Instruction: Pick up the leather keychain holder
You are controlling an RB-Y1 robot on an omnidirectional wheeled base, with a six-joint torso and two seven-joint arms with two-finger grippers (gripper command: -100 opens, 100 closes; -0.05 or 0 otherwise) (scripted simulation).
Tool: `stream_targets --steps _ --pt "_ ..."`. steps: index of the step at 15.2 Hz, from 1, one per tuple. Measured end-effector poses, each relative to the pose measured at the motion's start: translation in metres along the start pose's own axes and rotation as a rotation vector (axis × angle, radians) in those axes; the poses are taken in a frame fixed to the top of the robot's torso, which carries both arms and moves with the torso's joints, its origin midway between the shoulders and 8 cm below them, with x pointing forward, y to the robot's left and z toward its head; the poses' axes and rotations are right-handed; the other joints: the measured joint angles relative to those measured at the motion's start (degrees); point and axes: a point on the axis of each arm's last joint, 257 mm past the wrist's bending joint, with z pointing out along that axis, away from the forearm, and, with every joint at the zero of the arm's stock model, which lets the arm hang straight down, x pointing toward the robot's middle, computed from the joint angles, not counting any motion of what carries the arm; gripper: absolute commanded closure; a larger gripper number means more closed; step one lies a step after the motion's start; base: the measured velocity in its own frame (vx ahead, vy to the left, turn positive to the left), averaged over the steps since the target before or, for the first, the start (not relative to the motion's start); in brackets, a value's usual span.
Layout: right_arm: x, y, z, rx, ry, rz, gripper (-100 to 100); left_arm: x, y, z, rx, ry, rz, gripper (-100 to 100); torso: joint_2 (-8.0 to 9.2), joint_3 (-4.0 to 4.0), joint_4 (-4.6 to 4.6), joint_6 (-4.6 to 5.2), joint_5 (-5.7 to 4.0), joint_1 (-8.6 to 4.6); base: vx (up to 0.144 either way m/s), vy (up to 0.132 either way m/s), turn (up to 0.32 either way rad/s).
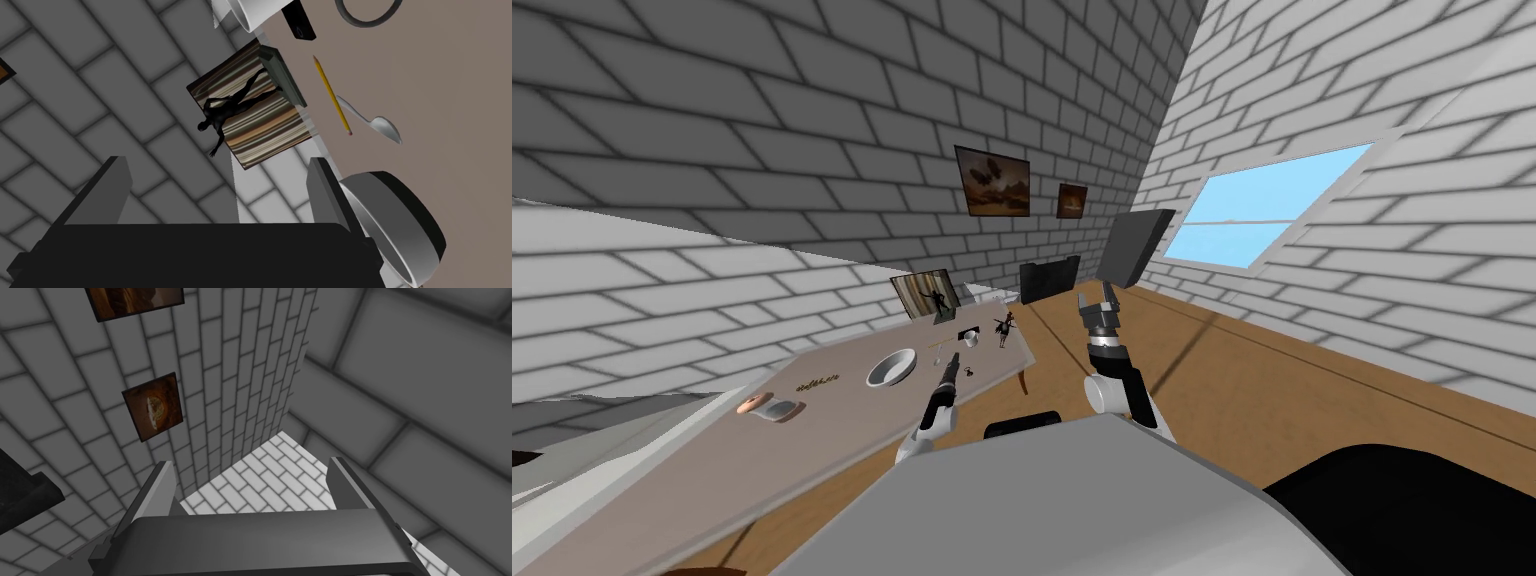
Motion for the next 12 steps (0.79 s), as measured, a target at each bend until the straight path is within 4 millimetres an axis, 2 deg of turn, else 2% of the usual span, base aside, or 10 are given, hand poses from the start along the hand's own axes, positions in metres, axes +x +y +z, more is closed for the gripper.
stream_targets --steps 3,12 --pt "0.000 0.000 0.000 0.000 0.000 0.000 0 0.008 0.013 -0.001 -0.037 0.012 0.019 -100 -0.01 -0.01 0.00 0.04 0.00 0.04 -0.017 0.056 -0.194" --pt "0.000 0.000 0.000 0.000 0.000 0.000 0 0.029 0.049 -0.008 -0.130 0.053 0.065 -100 -0.04 -0.02 -0.01 0.02 -0.01 -0.04 -0.015 0.036 -0.110"
